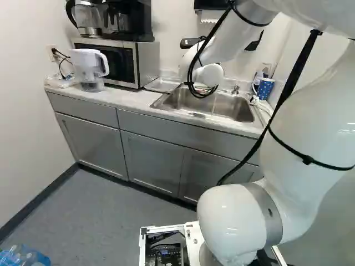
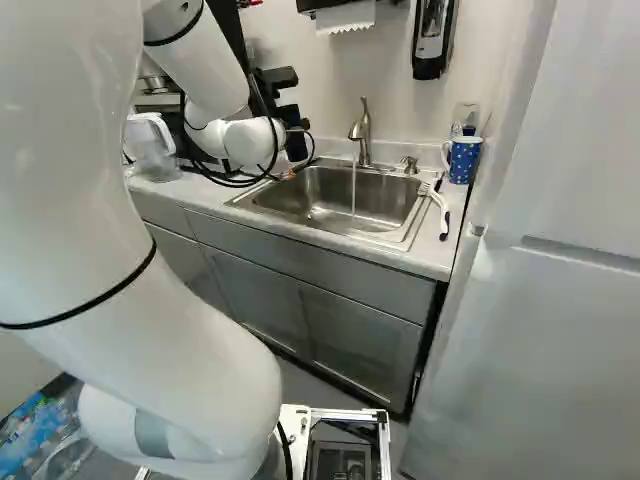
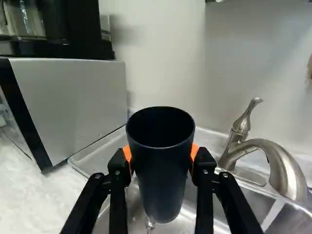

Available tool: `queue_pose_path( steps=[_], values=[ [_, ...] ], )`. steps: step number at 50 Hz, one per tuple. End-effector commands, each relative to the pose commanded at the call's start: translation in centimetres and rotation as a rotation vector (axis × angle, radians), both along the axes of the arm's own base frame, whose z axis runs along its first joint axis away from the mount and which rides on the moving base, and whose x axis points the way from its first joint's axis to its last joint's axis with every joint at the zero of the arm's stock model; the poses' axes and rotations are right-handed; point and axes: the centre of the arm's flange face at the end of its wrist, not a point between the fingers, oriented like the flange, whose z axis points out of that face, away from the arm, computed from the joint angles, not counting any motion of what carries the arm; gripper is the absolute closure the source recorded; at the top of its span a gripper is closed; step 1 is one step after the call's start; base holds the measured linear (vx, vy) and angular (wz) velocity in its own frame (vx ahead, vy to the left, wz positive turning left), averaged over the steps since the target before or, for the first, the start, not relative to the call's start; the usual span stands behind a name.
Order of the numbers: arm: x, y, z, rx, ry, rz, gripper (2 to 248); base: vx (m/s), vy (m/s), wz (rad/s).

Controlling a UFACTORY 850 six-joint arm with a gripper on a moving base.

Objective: Rinse the cup and place it in the tray

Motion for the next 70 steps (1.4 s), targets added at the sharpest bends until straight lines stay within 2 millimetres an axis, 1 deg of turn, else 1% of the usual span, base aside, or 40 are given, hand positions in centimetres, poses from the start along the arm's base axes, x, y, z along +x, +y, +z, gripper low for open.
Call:
queue_pose_path(
  steps=[8,19,34,43,58,70],
  values=[
    [0.0,0.0,0.0,0.084,0.001,-0.007,125,0.0,0.0,0.0],
    [0.0,0.1,0.0,0.084,0.001,-0.005,125,0.0,0.0,0.0],
    [1.1,1.9,0.0,0.084,0.002,0.031,125,0.0,0.0,0.0],
    [2.5,2.9,0.0,0.084,0.003,0.047,125,0.0,0.0,0.0],
    [5.5,4.0,-0.1,0.084,0.0,0.063,125,0.0,0.0,0.0],
    [8.1,4.9,-1.2,0.083,0.013,0.074,125,0.0,0.0,0.0]
  ],
)
